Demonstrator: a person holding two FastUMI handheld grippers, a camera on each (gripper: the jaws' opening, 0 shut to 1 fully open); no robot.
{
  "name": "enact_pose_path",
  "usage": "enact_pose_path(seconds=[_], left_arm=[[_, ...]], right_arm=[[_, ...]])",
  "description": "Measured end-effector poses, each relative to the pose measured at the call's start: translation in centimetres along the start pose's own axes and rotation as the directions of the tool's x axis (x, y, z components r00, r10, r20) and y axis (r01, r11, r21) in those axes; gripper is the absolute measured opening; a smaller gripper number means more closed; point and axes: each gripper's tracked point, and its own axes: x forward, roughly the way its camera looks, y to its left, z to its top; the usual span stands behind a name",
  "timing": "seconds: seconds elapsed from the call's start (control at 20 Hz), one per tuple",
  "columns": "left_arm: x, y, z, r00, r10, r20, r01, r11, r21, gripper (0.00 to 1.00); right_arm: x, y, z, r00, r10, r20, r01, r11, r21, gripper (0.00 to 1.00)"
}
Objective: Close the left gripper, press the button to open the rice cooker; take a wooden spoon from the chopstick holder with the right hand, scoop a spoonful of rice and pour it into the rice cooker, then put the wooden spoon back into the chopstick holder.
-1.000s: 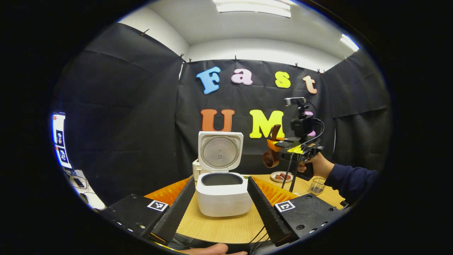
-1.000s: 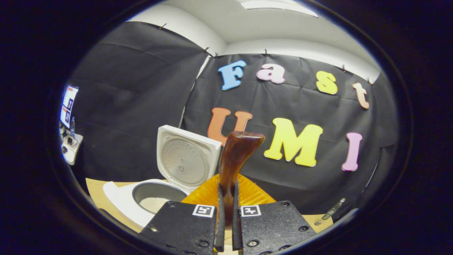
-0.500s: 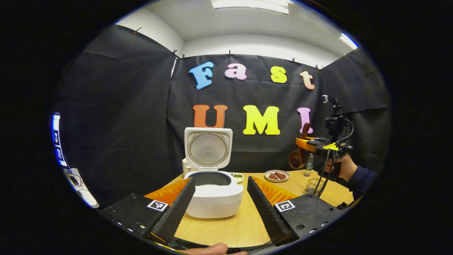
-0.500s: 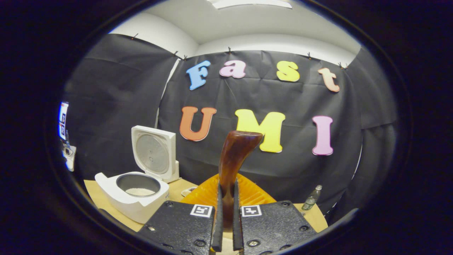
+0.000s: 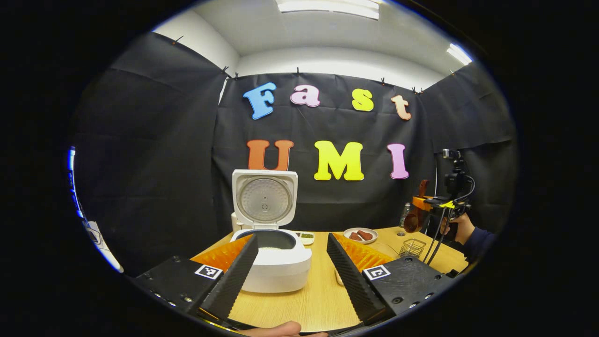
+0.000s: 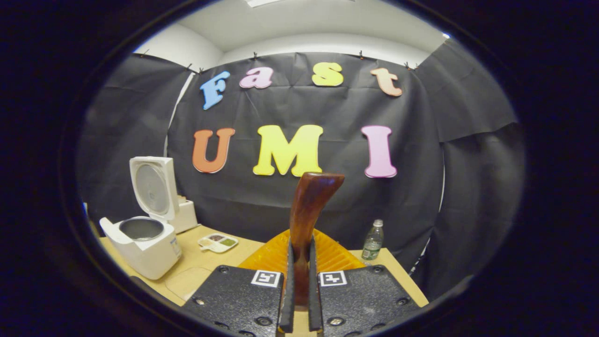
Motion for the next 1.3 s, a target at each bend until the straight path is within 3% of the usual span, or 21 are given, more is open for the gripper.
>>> enact_pose_path(seconds=[0.65, 0.7, 0.85, 0.9, 0.95, 1.0, 1.2, 1.3], left_arm=[[3.8, -0.8, -3.4, 0.999, -0.029, -0.041, 0.029, 1.000, -0.005, 0.94], [4.3, -1.0, -3.6, 0.998, -0.034, -0.045, 0.033, 0.999, -0.019, 0.94], [5.6, -1.3, -3.5, 0.998, -0.044, -0.048, 0.042, 0.998, -0.047, 0.94], [6.1, -1.1, -3.3, 0.998, -0.040, -0.043, 0.038, 0.998, -0.051, 0.94], [6.7, -0.9, -3.1, 0.999, -0.032, -0.036, 0.030, 0.998, -0.055, 0.94], [7.3, -0.8, -3.0, 0.999, -0.028, -0.030, 0.026, 0.998, -0.058, 0.94], [9.9, -0.1, -2.5, 0.999, -0.018, -0.040, 0.016, 0.998, -0.056, 0.94], [11.1, 0.6, -2.0, 0.999, 0.007, -0.043, -0.009, 0.999, -0.036, 0.94]], right_arm=[[0.3, -5.6, -5.4, 0.999, -0.031, -0.038, 0.034, 0.997, 0.072, 0.22], [0.2, -6.0, -5.4, 0.999, -0.032, -0.037, 0.035, 0.996, 0.083, 0.26], [-0.4, -8.4, -3.0, 0.994, -0.102, 0.037, 0.098, 0.991, 0.093, 0.68], [-1.0, -8.4, -2.1, 0.990, -0.121, 0.066, 0.115, 0.989, 0.095, 0.72], [-1.6, -8.4, -1.2, 0.988, -0.128, 0.091, 0.119, 0.988, 0.094, 0.91], [-2.4, -7.9, -0.2, 0.985, -0.125, 0.122, 0.113, 0.989, 0.095, 1.00], [-4.9, -6.0, 1.4, 0.981, -0.168, 0.100, 0.159, 0.982, 0.099, 0.99], [-5.7, -3.6, 1.7, 0.991, -0.125, 0.056, 0.115, 0.981, 0.154, 0.99]])
